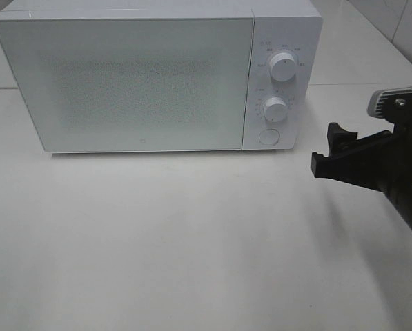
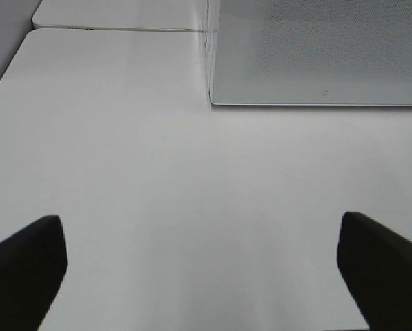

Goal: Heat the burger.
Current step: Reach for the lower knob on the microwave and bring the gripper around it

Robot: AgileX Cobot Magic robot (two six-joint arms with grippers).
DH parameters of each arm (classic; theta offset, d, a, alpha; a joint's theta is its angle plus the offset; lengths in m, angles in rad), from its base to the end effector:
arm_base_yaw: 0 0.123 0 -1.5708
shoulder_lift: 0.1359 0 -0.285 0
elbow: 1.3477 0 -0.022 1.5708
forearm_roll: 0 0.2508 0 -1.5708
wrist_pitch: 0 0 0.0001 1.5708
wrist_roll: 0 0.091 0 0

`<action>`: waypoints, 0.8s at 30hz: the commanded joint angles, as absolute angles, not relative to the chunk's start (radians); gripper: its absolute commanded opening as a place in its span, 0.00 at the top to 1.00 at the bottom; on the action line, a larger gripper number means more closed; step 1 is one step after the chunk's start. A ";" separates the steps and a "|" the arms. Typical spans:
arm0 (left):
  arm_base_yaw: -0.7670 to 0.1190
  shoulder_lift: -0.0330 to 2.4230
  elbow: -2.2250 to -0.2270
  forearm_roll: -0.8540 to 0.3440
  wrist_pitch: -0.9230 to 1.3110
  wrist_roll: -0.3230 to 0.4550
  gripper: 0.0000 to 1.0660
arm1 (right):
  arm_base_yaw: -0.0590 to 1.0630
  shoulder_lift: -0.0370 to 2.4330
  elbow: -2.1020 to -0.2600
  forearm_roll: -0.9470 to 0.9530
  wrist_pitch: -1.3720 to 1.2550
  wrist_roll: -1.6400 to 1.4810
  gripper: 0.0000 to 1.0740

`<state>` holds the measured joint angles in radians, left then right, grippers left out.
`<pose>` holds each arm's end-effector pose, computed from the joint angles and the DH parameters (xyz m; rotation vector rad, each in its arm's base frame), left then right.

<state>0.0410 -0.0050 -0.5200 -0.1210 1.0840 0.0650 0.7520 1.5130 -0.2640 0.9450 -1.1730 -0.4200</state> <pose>-0.0089 -0.0101 0.2814 0.0335 2.0373 -0.0781 0.1934 0.0879 0.1729 0.0127 1.7139 -0.1423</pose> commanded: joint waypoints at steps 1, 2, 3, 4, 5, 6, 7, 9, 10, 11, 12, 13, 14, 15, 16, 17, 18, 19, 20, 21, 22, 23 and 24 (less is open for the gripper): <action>0.040 -0.028 -0.520 -0.130 1.073 0.058 0.06 | 0.811 1.573 -0.330 0.994 -1.195 -0.457 0.29; 0.040 -0.028 -0.520 -0.130 1.073 0.058 0.06 | 0.811 1.573 -0.330 0.994 -1.195 -0.457 0.29; 0.040 -0.028 -0.520 -0.130 1.073 0.058 0.06 | 0.831 1.601 -0.357 0.994 -1.195 -0.466 0.29; 0.040 -0.028 -0.520 -0.130 1.073 0.058 0.06 | 0.839 1.617 -0.371 0.994 -1.194 -0.467 0.29; 0.040 -0.028 -0.520 -0.130 1.073 0.058 0.06 | 0.839 1.617 -0.371 0.994 -1.194 -0.467 0.29; 0.040 -0.028 -0.520 -0.130 1.073 0.058 0.06 | 0.855 1.646 -0.396 1.007 -1.193 -0.467 0.29; 0.040 -0.028 -0.520 -0.130 1.073 0.058 0.06 | 0.866 1.667 -0.423 1.016 -1.190 -0.467 0.29; 0.040 -0.028 -0.520 -0.130 1.073 0.058 0.06 | 0.867 1.677 -0.436 1.016 -1.188 -0.467 0.29; 0.040 -0.028 -0.520 -0.130 1.073 0.058 0.06 | 0.867 1.677 -0.436 1.016 -1.188 -0.467 0.29; 0.040 -0.028 -0.520 -0.130 1.073 0.058 0.06 | 0.871 1.694 -0.459 1.016 -1.182 -0.467 0.29; 0.040 -0.028 -0.520 -0.130 1.073 0.058 0.06 | 0.871 1.710 -0.479 1.016 -1.180 -0.467 0.29; 0.040 -0.028 -0.520 -0.130 1.073 0.058 0.06 | 0.871 1.710 -0.479 1.016 -1.180 -0.467 0.29; 0.040 -0.028 -0.520 -0.130 1.073 0.058 0.06 | 0.871 1.718 -0.489 1.015 -1.181 -0.466 0.29; 0.040 -0.028 -0.520 -0.130 1.073 0.058 0.06 | 0.871 1.728 -0.508 1.015 -1.183 -0.466 0.29; 0.040 -0.028 -0.520 -0.130 1.073 0.058 0.06 | 0.871 1.728 -0.508 1.015 -1.183 -0.466 0.29; 0.040 -0.028 -0.520 -0.130 1.073 0.058 0.06 | 0.871 1.735 -0.528 1.012 -1.183 -0.466 0.29; 0.040 -0.028 -0.520 -0.130 1.073 0.058 0.06 | 0.871 1.735 -0.528 1.012 -1.183 -0.466 0.29; 0.040 -0.028 -0.520 -0.130 1.073 0.058 0.06 | 0.869 1.736 -0.535 1.011 -1.183 -0.466 0.29; 0.040 -0.028 -0.520 -0.130 1.073 0.058 0.06 | 0.862 1.738 -0.546 1.010 -1.183 -0.466 0.29; 0.040 -0.028 -0.520 -0.130 1.073 0.058 0.06 | 0.862 1.738 -0.546 1.010 -1.183 -0.466 0.29; 0.040 -0.028 -0.520 -0.130 1.073 0.058 0.06 | 0.856 1.738 -0.554 1.010 -1.183 -0.463 0.29; 0.040 -0.028 -0.520 -0.130 1.073 0.058 0.06 | 0.856 1.738 -0.554 1.010 -1.183 -0.463 0.29; 0.040 -0.028 -0.520 -0.130 1.073 0.058 0.06 | 0.836 1.739 -0.564 1.007 -1.182 -0.453 0.29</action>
<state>0.0410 -0.0050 -0.5200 -0.1210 1.0840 0.0650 0.8430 1.7420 -0.5590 1.0110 -1.1780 -0.4480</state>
